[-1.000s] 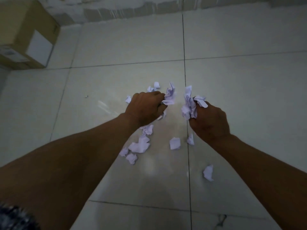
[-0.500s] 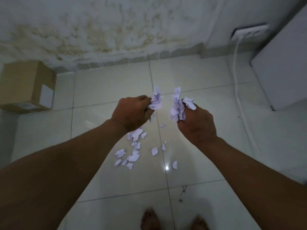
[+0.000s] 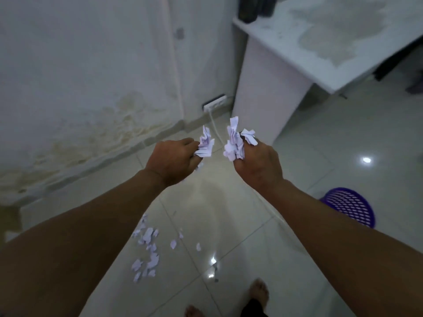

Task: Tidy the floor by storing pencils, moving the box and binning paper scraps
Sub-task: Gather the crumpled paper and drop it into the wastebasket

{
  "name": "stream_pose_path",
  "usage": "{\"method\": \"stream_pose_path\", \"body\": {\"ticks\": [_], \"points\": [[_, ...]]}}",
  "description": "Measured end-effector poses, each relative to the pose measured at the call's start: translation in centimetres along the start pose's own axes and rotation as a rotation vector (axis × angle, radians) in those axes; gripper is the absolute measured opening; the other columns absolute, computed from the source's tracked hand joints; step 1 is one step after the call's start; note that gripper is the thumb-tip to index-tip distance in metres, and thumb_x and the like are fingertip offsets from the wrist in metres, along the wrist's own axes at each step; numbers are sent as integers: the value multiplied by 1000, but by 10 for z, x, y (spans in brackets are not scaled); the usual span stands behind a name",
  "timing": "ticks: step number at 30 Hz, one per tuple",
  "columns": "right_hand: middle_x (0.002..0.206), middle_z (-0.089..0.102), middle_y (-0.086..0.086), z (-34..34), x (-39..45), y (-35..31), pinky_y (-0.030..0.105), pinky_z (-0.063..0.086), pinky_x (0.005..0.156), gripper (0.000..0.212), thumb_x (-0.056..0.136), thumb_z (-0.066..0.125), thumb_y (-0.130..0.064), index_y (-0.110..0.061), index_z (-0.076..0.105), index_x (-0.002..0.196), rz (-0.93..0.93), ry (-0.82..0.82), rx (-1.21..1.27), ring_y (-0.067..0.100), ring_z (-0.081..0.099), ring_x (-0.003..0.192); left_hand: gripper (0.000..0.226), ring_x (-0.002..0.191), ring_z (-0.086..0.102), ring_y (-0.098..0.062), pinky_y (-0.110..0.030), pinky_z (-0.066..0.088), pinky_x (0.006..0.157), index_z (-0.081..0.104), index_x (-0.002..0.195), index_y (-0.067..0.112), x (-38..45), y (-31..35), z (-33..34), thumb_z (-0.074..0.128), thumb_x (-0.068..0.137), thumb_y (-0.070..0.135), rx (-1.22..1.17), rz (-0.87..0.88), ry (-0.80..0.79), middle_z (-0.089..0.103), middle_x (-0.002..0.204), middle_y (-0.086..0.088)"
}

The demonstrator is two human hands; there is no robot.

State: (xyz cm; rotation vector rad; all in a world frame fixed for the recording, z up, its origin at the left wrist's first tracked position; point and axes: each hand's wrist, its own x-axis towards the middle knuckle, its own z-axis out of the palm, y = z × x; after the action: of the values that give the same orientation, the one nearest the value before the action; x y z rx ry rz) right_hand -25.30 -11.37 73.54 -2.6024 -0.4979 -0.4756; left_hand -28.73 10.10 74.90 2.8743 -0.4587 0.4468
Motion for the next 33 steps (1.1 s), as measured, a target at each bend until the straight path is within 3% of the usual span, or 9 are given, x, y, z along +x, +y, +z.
{"method": "stream_pose_path", "body": {"ticks": [3,5,13,16,21,25,29,33], "points": [[90,68,12,-50,3,35,33,39,61,29,84,63,-26,-11,62,110,79,54,-32,40,61,76,47,63,62,-39,-34,40,48,71,87,12,45,43,-10,33,87,40,18,86,12,70,80,-7],[88,68,13,-81,0,66,35,44,61,30,84,65,-26,-11,62,110,126,90,-63,42,61,74,48,67,63,-39,-36,42,50,71,91,13,78,76,-11,32,87,41,8,136,6,70,83,-7],[86,69,14,-176,-30,196,37,49,61,33,84,69,-28,-10,63,110,293,129,-146,40,63,71,39,53,57,-40,-30,32,45,64,77,9,172,220,20,38,87,36,-94,336,-11,63,69,-9],[82,69,15,-221,-51,255,36,49,59,29,83,70,-24,-7,65,106,354,180,-163,40,63,68,39,55,57,-40,-32,37,46,65,80,10,211,296,41,37,86,36,-151,417,-73,64,72,-9],[77,64,16,-279,-88,340,38,46,53,23,86,62,-21,-3,65,99,397,181,-221,41,60,62,42,57,59,-37,-29,30,47,68,82,11,260,404,78,37,86,38,-178,566,-106,66,75,-8],[75,63,13,-290,-115,391,38,48,52,43,88,36,-37,-5,64,95,492,183,-240,37,59,61,40,52,58,-33,-25,26,49,69,81,11,284,462,118,39,89,36,-227,684,-172,65,72,-7],[77,66,11,-273,-134,441,32,45,50,23,77,71,-21,-7,65,95,618,143,-249,36,62,60,43,51,57,-31,-28,35,45,68,81,10,303,494,176,37,91,38,-274,739,-274,64,71,-7],[72,66,11,-230,-154,487,27,42,49,29,69,78,-9,-5,66,95,718,129,-197,34,61,55,40,53,58,-33,-29,35,45,67,80,9,312,507,245,39,90,36,-287,767,-377,63,72,-8]]}}
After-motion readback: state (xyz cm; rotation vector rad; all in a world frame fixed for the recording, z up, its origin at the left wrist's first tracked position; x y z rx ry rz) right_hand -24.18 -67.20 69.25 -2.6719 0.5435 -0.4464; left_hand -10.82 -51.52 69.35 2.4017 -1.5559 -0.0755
